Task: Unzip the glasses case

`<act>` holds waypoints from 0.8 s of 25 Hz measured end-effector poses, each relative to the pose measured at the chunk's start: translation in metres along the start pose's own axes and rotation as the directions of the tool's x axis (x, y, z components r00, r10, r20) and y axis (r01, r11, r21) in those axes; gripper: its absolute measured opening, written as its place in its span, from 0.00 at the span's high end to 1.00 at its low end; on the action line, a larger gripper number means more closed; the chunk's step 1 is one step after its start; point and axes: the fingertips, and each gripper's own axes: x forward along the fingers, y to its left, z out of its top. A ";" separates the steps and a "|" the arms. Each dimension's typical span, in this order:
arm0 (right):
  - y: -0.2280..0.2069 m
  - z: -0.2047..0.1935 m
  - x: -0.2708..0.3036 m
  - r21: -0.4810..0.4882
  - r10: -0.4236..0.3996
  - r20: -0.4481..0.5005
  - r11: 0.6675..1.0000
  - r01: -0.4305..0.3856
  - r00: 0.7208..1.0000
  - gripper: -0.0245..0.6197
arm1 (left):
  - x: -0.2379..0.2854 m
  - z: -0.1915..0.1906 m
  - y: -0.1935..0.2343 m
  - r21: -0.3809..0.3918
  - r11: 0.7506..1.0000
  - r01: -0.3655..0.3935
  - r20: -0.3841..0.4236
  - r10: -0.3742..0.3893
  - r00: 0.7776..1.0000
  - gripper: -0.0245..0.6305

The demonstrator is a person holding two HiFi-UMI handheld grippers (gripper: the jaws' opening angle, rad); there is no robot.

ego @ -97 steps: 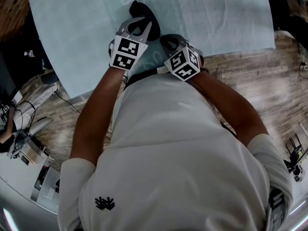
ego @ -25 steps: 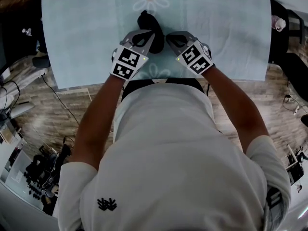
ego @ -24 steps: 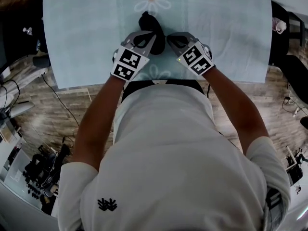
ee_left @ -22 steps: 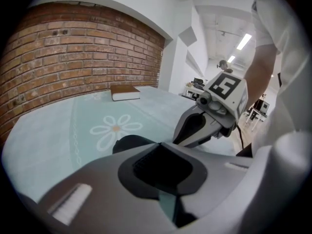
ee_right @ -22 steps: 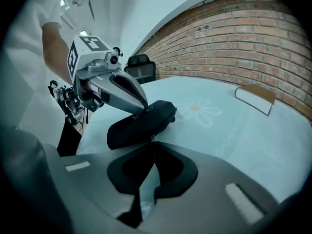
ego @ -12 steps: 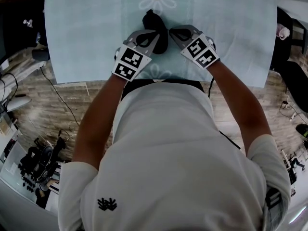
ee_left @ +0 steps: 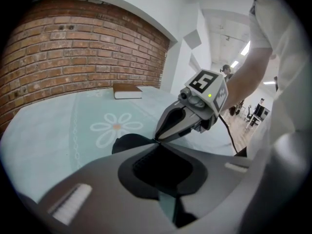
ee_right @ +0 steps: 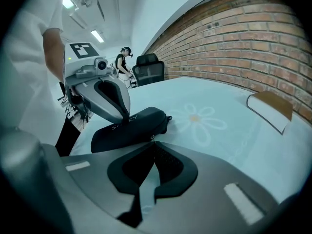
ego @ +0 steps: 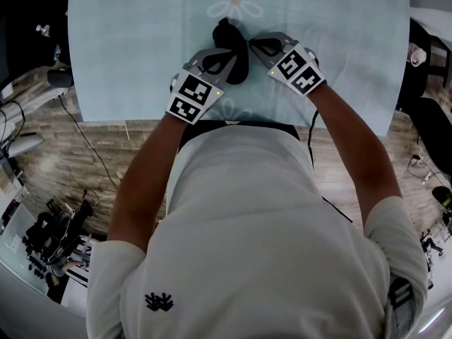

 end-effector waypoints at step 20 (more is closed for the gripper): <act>-0.023 0.020 0.018 -0.084 0.102 -0.022 0.991 -0.104 0.994 0.96 | -0.001 0.000 0.001 -0.043 0.999 0.029 0.027 -0.028 0.999 0.88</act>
